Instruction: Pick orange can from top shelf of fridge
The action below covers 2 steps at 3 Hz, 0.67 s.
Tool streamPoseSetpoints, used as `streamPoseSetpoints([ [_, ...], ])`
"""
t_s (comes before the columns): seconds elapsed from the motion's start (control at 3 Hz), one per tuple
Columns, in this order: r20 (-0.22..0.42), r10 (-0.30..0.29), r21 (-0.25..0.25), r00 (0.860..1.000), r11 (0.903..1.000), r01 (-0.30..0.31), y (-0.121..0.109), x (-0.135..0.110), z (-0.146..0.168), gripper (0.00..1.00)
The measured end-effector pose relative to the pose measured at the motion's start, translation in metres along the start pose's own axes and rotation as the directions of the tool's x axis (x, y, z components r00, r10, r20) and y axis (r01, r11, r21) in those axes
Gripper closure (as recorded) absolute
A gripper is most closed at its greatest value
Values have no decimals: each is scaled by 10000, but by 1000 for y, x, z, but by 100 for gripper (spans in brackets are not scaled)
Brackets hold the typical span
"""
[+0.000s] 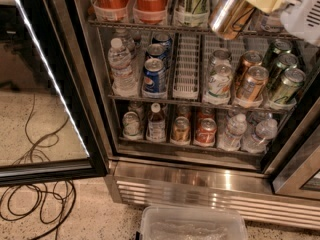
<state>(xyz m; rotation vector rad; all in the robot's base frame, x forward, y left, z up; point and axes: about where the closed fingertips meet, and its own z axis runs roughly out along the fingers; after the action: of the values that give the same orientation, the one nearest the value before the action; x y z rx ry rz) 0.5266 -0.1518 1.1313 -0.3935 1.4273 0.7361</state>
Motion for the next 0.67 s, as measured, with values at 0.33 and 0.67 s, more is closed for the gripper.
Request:
streamPoseSetpoints([
  [0.33, -1091, 210, -865, 9938, 9958, -305, 12, 36, -11, 100],
  [0.67, -1280, 182, -1148, 9916, 9928, -330, 20, 40, -11, 100],
])
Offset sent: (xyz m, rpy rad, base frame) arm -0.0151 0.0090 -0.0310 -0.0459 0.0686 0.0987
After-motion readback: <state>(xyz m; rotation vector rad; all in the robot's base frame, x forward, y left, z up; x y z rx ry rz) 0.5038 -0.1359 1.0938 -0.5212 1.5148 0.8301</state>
